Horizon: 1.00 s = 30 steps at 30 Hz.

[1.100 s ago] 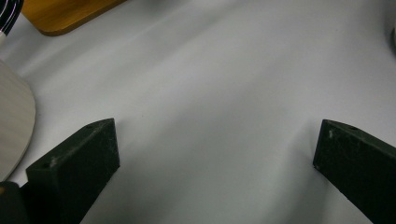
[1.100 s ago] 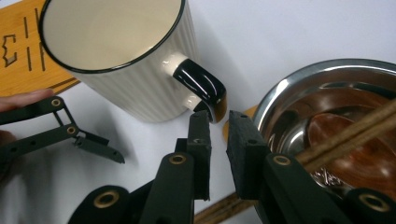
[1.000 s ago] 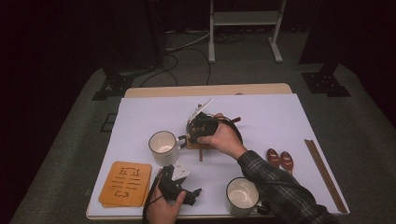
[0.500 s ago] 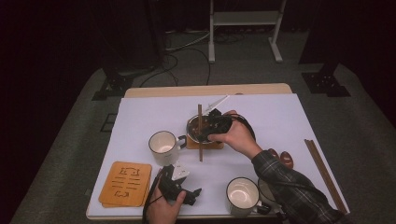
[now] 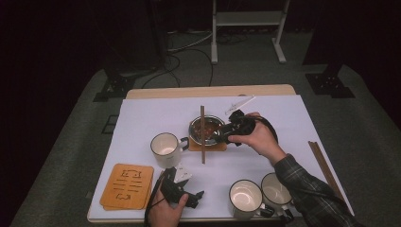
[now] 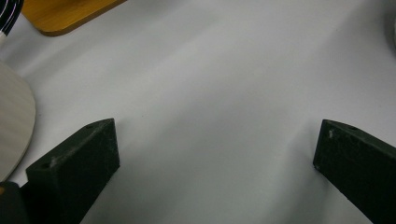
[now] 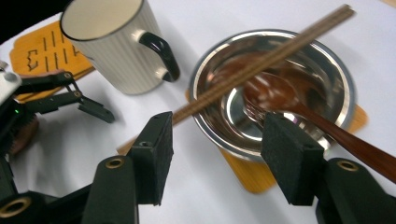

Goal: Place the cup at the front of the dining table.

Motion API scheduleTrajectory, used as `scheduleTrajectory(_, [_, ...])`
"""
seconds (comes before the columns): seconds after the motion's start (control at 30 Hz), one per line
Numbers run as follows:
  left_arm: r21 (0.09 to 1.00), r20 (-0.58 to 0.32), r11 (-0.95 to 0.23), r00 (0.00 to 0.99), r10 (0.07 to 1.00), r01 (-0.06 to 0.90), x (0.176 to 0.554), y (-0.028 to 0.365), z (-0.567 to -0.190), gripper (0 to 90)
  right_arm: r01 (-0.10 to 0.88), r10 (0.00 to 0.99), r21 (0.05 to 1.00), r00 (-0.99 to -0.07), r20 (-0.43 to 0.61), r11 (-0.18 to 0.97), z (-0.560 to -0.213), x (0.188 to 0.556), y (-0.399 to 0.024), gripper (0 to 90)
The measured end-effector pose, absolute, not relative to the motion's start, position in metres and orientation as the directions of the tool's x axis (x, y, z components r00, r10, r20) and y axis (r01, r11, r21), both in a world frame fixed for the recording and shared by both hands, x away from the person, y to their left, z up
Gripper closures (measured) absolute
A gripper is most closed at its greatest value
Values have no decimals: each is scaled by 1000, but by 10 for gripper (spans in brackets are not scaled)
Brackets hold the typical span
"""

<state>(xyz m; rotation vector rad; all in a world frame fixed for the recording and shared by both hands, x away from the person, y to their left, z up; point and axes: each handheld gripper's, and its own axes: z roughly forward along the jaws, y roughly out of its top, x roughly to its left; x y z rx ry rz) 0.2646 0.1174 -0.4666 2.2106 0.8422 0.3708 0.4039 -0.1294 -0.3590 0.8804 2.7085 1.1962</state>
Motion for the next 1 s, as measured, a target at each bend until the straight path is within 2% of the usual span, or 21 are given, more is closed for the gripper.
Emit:
scheduleTrajectory(0.43, [720, 12, -523, 745, 667, 456, 265, 118, -467, 0, 516, 589, 715, -788, 181, 472, -367, 403, -186, 385])
scheduleTrajectory(0.7, [720, 11, -522, 745, 667, 457, 265, 117, -467, 0, 558, 660, 729, -725, 195, 398, -377, 402, -228, 376])
scheduleTrajectory(1.0, [720, 11, -522, 745, 667, 457, 265, 117, -467, 0, 585, 759, 722, -638, 128, 369, -394, 405, -266, 376])
